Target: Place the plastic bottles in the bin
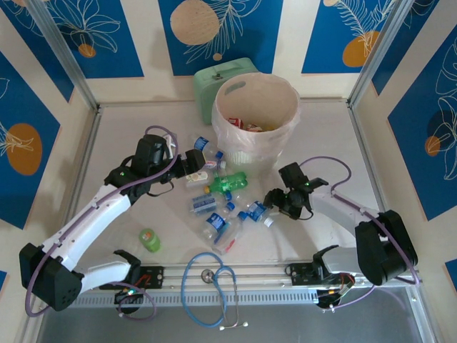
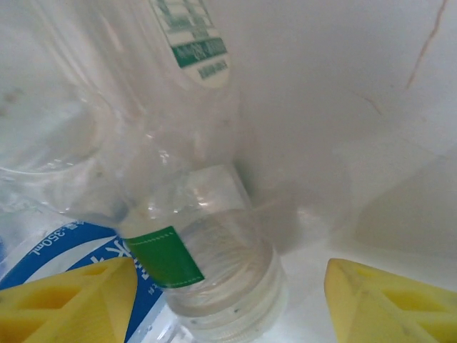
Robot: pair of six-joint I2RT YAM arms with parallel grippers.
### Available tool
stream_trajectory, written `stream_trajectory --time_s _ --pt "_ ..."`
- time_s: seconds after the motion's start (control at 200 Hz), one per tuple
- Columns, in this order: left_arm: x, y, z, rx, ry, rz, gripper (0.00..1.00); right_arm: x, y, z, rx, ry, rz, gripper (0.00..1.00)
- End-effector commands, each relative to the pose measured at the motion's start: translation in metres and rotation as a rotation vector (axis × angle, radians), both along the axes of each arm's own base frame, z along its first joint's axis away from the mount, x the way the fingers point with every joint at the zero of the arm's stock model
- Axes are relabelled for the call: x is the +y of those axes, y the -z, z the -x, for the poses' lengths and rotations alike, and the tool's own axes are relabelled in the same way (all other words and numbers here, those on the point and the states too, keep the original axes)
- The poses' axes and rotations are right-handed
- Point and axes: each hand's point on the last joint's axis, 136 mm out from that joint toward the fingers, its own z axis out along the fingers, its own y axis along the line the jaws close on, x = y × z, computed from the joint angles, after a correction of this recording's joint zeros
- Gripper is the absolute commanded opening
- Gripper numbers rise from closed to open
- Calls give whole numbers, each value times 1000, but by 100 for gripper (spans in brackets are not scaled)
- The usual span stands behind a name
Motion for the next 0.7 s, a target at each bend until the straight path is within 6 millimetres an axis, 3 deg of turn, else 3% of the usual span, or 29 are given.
stream_trajectory --time_s 0.0,0.28,0.695 --pt "-3 -2 2 -9 10 12 98 -6 2 2 22 -11 91 66" --pt "-2 -2 3 -9 11 10 98 -2 7 -5 35 -34 140 63" --pt "-2 -5 1 -14 8 13 98 0 4 -1 31 -64 153 42"
